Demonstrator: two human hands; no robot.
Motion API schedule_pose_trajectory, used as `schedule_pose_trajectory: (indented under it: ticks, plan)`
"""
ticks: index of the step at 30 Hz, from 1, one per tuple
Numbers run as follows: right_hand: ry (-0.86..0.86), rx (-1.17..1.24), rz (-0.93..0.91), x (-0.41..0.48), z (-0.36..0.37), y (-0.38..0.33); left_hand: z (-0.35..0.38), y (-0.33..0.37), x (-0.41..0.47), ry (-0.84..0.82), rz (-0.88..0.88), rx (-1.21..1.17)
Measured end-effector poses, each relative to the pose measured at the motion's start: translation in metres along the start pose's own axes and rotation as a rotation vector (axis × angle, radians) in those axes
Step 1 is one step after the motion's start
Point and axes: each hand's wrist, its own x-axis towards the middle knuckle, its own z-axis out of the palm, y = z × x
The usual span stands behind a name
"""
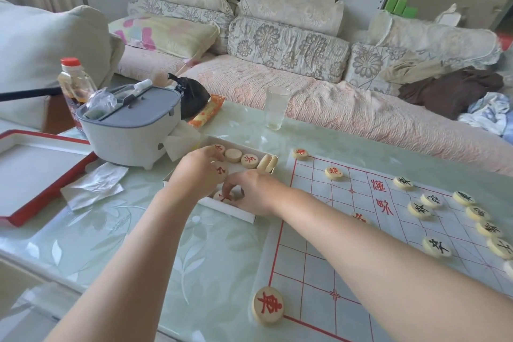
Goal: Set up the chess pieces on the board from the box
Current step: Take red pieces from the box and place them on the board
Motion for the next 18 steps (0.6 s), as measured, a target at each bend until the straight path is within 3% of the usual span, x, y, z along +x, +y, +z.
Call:
schedule_pose_trajectory:
  ticks: [7, 13, 18]
  plan:
    - [0.072, 0.043, 0.004, 0.006, -0.002, 0.012, -0.002, -0.002, 0.003, 0.064, -0.012, 0.005]
    - [0.323, 0.225, 0.275, -0.018, -0.027, 0.08, 0.011, 0.006, 0.004, 0.024, 0.034, 0.041]
    - [0.29, 0.152, 0.454, -0.052, -0.028, 0.121, 0.032, 0.025, 0.005, -0.037, 0.055, -0.02]
